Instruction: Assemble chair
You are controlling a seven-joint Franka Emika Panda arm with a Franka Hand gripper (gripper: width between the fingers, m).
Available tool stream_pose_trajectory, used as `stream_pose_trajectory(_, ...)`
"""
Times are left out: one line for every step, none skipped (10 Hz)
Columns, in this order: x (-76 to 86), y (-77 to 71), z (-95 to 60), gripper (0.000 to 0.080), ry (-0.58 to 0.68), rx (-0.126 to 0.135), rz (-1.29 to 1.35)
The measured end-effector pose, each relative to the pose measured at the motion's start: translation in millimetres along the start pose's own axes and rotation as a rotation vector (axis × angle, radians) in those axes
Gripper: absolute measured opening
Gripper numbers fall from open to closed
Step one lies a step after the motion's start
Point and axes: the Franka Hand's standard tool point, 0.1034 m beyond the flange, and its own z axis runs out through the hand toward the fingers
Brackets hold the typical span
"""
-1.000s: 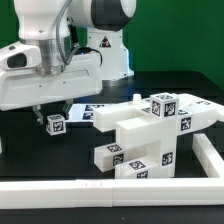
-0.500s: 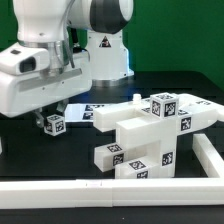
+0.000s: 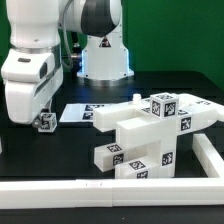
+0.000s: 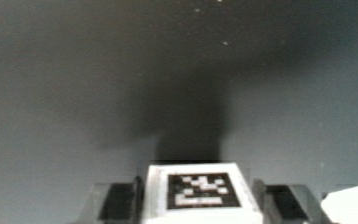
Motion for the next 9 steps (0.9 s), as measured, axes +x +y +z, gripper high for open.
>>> stream_pose_trajectory(-3.1, -0.7, 0.8, 0.0284, -0.006, 0.002, -0.033)
stream_pose_trajectory(-17.0, -2.9, 5.8, 0.0284, -0.010, -0.002, -0.142)
stream_pose_trajectory(-21.2, -2.6, 6.3, 0.0284, -0.011, -0.002, -0.127)
stream_pose_trajectory(-19.9, -2.5, 6.3, 0.0285, -0.012, -0.002, -0.099)
stream_pose_trajectory(-20.7, -2.8, 6.5, 0.0285, -0.012, -0.001, -0.080)
stream_pose_trajectory(-21.2, -2.8, 6.5, 0.0509, -0.012, -0.001, -0.076)
stream_pose_trajectory(-17.1, -0.9, 2.9, 0.0509, -0.011, 0.006, 0.037)
stream_pose_trajectory(-11.5, 3.9, -2.6, 0.0620, -0.010, 0.018, 0.211)
stream_pose_trajectory(-3.5, 6.0, -5.3, 0.0640, -0.015, 0.051, 0.412)
